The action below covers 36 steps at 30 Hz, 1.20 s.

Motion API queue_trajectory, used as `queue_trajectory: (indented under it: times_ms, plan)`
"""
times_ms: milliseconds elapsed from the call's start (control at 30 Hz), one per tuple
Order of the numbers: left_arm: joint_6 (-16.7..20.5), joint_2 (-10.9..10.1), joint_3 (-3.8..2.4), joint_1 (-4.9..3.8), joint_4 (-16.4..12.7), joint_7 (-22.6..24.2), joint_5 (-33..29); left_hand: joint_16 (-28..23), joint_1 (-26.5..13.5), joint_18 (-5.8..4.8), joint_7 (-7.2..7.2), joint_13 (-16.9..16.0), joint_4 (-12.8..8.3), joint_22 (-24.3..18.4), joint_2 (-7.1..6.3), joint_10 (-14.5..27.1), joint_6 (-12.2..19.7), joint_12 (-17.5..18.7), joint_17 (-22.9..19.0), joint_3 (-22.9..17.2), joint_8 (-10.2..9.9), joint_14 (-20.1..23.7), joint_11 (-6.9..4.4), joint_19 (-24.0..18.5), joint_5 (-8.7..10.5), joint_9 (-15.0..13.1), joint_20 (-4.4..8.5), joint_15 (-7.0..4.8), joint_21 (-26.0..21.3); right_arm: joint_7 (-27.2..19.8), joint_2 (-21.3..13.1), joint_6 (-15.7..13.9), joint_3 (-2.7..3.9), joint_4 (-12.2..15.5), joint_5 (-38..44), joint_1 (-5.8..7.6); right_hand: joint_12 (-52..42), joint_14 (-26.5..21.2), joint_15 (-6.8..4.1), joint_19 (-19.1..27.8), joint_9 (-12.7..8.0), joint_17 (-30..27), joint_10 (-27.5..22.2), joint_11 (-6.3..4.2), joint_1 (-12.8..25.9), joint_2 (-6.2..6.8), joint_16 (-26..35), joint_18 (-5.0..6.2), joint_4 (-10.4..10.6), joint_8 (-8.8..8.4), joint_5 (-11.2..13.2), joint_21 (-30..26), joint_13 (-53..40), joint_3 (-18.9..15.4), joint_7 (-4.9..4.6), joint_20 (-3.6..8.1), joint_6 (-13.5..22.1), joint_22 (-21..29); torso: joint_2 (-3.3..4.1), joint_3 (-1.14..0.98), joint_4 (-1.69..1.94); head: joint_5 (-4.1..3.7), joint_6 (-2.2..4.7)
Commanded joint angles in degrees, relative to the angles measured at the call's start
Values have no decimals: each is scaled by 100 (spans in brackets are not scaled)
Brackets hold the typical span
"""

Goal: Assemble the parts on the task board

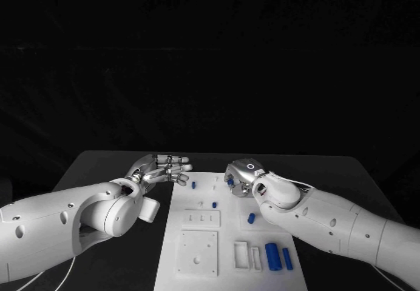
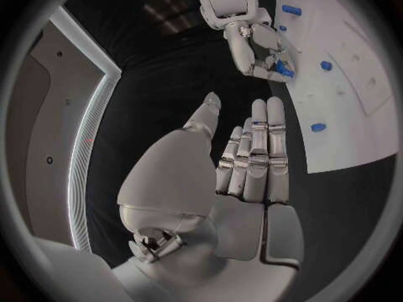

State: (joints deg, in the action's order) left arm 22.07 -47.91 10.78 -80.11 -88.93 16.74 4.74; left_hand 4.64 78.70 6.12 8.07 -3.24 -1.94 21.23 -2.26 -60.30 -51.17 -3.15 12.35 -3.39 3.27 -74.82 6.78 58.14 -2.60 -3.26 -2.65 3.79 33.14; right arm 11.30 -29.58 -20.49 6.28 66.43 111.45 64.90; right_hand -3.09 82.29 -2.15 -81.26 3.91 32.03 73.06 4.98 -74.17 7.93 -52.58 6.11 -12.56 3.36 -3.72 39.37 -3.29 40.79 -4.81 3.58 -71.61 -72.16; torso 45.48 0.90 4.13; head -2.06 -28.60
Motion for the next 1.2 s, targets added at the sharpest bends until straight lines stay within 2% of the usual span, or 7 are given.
queue_trajectory:
  times_ms: [33, 500, 533, 767, 1200]
  plan:
    - [-92, 25, -6, -17, -4, 8, 21, -18, -3, -21, -2, -9, 29, -3, -10, 26, 49, -19, 5, 10, 3, 25, 21, -25, -22, -5, -10, 7, 14, 106, 79, -188, 16, -25, 25, 4, -25, -1, -31, -20, -10, 6, 320, -280, -42, -20, 32, -10, 11, 25, 33, -63, -22, -38, -8, 22, -45, -57, 15, 9, 10, 10, 18]
    - [-101, 88, -6, -18, 30, -2, 21, -21, 14, -23, -2, -9, 12, 4, -3, 28, 56, -20, 5, 21, 2, 29, 20, -34, -22, -4, -8, 7, 23, 171, 476, -347, 69, -377, -24, 66, -23, -2, -35, -55, -10, 10, 322, -281, -44, -18, 38, -13, 7, 25, 29, -140, -21, -36, -6, 24, -54, -165, 41, 14, 21, 26, 66]
    - [-102, 93, -6, -18, 30, -2, 21, -21, 14, -23, -2, -9, 12, 4, -3, 28, 56, -20, 5, 21, 2, 29, 20, -34, -22, -4, -8, 7, 23, 173, 496, -351, 71, -399, -28, 70, -32, 8, -35, -165, -9, 15, 312, -282, -39, -22, 44, -16, 6, 31, 27, -430, -27, -29, -2, 21, -51, -448, 43, 18, 27, 23, 65]
    - [-103, 108, -7, -19, 18, -10, 23, -21, 14, -23, -2, -9, 12, 4, -3, 28, 56, -20, 5, 21, 2, 29, 20, -34, -22, -4, -8, 7, 23, 179, 591, -347, 86, -510, -40, 91, -24, 5, -37, -196, -9, 15, 315, -279, -42, -24, 49, -15, 5, 26, 20, -535, -21, -36, -6, 26, -52, -534, 58, 7, 20, 38, 72]
    - [-100, 122, -7, -53, 10, -18, 38, -22, 18, -23, 0, -9, 6, 10, 2, 33, 58, -20, 6, 27, 1, 31, 21, -42, -22, -4, -9, 8, 32, 133, 712, -309, 91, -658, -59, 97, -25, 1, -34, -228, -9, 13, 314, -279, -43, -19, 55, -16, 4, 25, 12, -616, -22, -37, -7, 24, -51, -594, 90, 29, 50, 34, 56]
